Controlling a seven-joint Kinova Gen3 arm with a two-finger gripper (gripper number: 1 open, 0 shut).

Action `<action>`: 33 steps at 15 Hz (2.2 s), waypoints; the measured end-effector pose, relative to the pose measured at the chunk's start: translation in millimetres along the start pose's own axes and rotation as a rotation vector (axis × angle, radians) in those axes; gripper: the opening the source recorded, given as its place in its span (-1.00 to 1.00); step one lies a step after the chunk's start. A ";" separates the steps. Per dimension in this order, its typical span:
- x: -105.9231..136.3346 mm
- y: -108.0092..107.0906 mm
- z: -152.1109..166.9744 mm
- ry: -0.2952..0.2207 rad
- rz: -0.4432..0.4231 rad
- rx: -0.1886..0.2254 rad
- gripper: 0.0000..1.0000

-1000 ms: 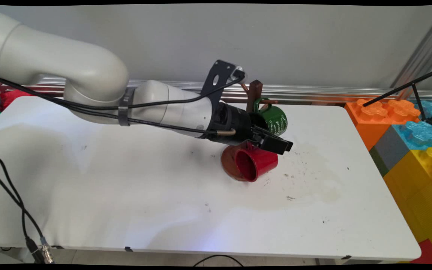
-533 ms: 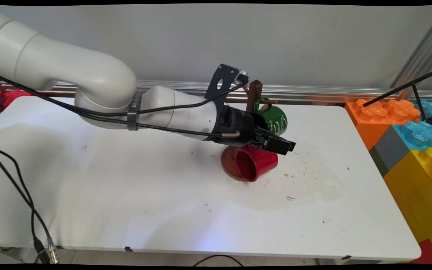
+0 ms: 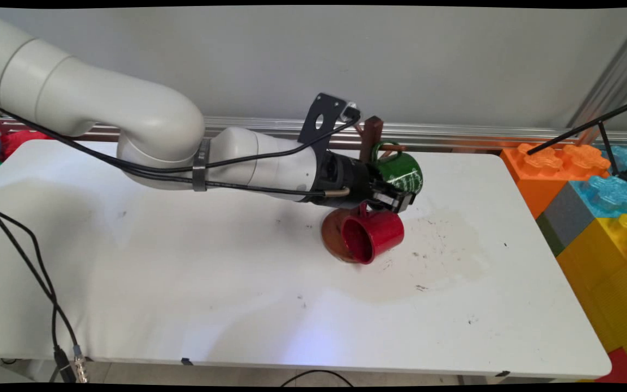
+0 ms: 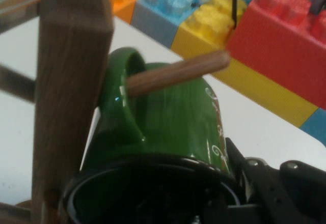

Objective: Place the picked object on the table

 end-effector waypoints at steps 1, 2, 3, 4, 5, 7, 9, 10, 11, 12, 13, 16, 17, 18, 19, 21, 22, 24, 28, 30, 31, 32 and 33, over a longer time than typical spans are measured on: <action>-0.5 -0.1 0.1 0.001 -0.001 0.000 -1.00; -1.1 -0.3 -0.3 0.003 -0.002 0.000 -1.00; -1.5 -0.2 -0.6 0.004 -0.004 -0.001 -1.00; -1.7 0.3 -1.0 0.004 -0.004 -0.003 -1.00; -2.2 2.7 -0.8 0.005 -0.005 -0.003 -1.00; -2.5 4.4 -2.9 0.007 -0.006 -0.009 -1.00; -2.6 6.8 -6.5 0.009 -0.005 -0.015 -1.00; -2.4 8.0 -7.8 0.011 -0.004 -0.019 -1.00; -2.0 9.7 -9.7 0.013 -0.002 -0.025 -1.00; -1.6 11.2 -11.6 0.016 0.000 -0.029 -1.00; -0.8 12.8 -13.2 0.020 0.002 -0.034 -1.00; 2.4 18.0 -18.3 0.031 0.011 -0.048 -1.00; 3.8 19.8 -19.8 0.035 0.015 -0.053 -1.00; 5.4 21.7 -21.4 0.039 0.018 -0.057 -1.00; 6.7 23.5 -22.7 0.042 0.021 -0.061 -1.00; 8.6 26.7 -25.0 0.046 0.026 -0.069 -1.00; 9.4 28.4 -26.6 0.047 0.029 -0.073 -1.00; 10.2 31.3 -29.6 0.048 0.033 -0.080 -1.00; 10.8 38.2 -38.5 0.047 0.041 -0.096 -1.00; 10.2 42.1 -45.8 0.044 0.046 -0.106 -1.00; 9.8 44.2 -49.4 0.043 0.049 -0.111 -1.00; 9.4 46.0 -52.7 0.042 0.052 -0.117 -1.00; 8.8 47.8 -56.9 0.041 0.056 -0.123 -1.00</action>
